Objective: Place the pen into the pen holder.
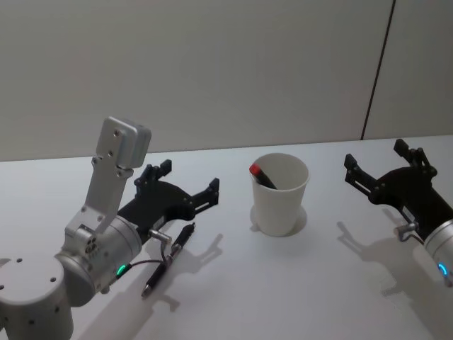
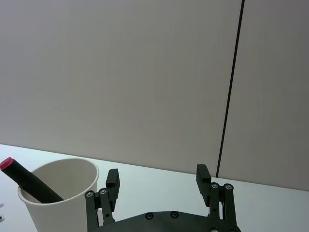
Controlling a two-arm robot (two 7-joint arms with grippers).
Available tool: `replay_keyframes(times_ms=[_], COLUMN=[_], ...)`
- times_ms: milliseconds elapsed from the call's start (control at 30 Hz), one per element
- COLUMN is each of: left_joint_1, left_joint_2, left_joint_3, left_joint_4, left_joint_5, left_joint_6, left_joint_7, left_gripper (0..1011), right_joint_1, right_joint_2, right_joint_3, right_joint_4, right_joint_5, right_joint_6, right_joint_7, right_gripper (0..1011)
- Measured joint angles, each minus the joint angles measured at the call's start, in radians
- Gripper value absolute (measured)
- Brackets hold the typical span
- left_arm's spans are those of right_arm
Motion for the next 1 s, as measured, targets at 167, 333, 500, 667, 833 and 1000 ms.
replay_keyframes(times_ms=[167, 333, 500, 667, 833, 1000], left_joint_1=[0.019, 0.040, 0.064, 0.087, 0.108, 0.122], left_joint_2=[0.006, 0.017, 0.031, 0.045, 0.059, 0.068], left_joint_3=[0.001, 0.002, 0.004, 0.006, 0.007, 0.008], left_joint_4=[-0.015, -0.032, -0.049, -0.065, -0.080, -0.087], left_joint_5=[-0.032, -0.054, -0.071, -0.081, -0.088, -0.089], left_joint_6=[0.017, 0.039, 0.065, 0.087, 0.107, 0.118], left_joint_7=[-0.010, -0.012, -0.004, 0.009, 0.020, 0.027], left_gripper=[1001, 1001, 1001, 1001, 1001, 1001], right_joint_1=[0.000, 0.000, 0.000, 0.000, 0.000, 0.000], right_joint_2=[0.000, 0.000, 0.000, 0.000, 0.000, 0.000], right_joint_3=[0.000, 0.000, 0.000, 0.000, 0.000, 0.000], right_joint_4=[0.000, 0.000, 0.000, 0.000, 0.000, 0.000], right_joint_5=[0.000, 0.000, 0.000, 0.000, 0.000, 0.000], right_joint_6=[0.000, 0.000, 0.000, 0.000, 0.000, 0.000], right_joint_7=[0.000, 0.000, 0.000, 0.000, 0.000, 0.000], right_gripper=[1002, 1002, 1002, 1002, 1002, 1001])
